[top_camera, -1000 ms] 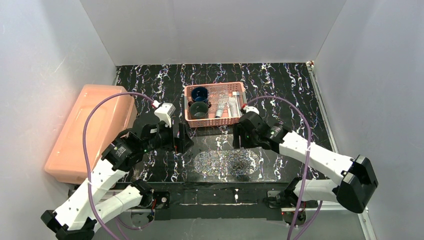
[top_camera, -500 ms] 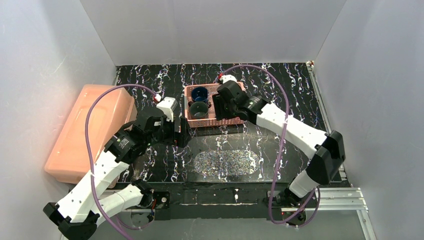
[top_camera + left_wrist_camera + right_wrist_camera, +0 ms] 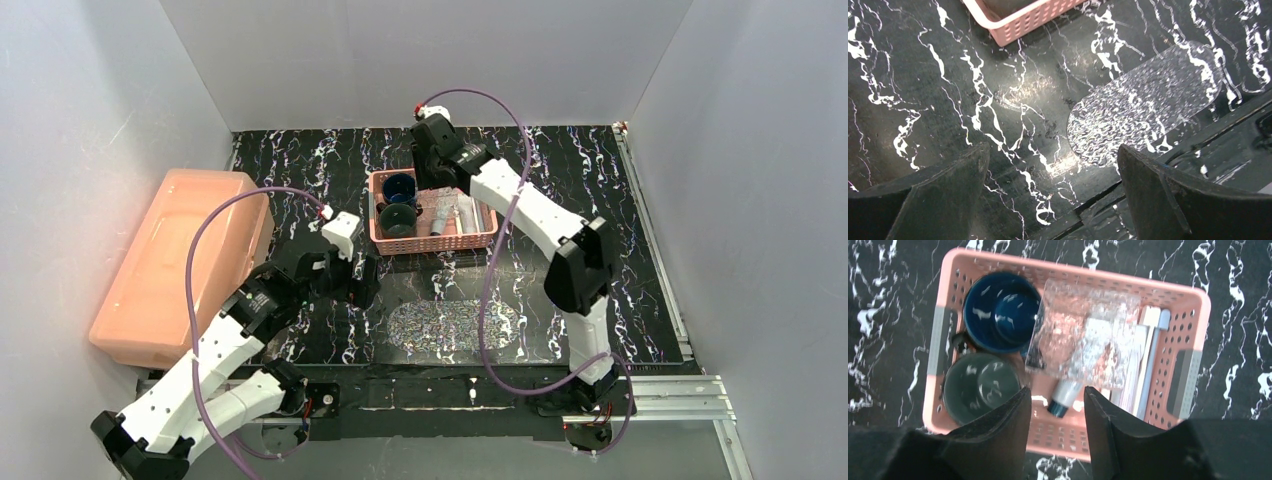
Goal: Prepare toiletry sets of a toothbrush and toothpaste on the tray
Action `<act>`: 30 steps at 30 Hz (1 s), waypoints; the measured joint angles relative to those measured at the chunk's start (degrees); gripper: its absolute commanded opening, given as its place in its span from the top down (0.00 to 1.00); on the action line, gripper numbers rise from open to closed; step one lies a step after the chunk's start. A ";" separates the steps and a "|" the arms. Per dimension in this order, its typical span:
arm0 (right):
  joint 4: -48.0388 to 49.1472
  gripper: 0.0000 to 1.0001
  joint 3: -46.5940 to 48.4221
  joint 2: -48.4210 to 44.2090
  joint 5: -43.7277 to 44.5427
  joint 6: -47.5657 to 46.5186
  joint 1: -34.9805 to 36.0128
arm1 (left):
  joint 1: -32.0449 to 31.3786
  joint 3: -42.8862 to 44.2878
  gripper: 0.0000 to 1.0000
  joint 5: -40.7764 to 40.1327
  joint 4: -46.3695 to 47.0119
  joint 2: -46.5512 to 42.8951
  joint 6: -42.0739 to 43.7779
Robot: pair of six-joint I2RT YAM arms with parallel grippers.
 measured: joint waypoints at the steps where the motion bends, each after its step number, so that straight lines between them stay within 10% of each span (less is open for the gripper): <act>1: -0.68 0.50 2.67 2.05 0.24 -0.17 -0.46 | 0.00 -1.42 0.01 -0.02 0.72 -0.52 0.35; 30: -3.26 0.50 10.16 11.98 2.01 0.02 -2.82 | 0.02 -4.11 0.01 -6.38 4.46 -5.70 2.08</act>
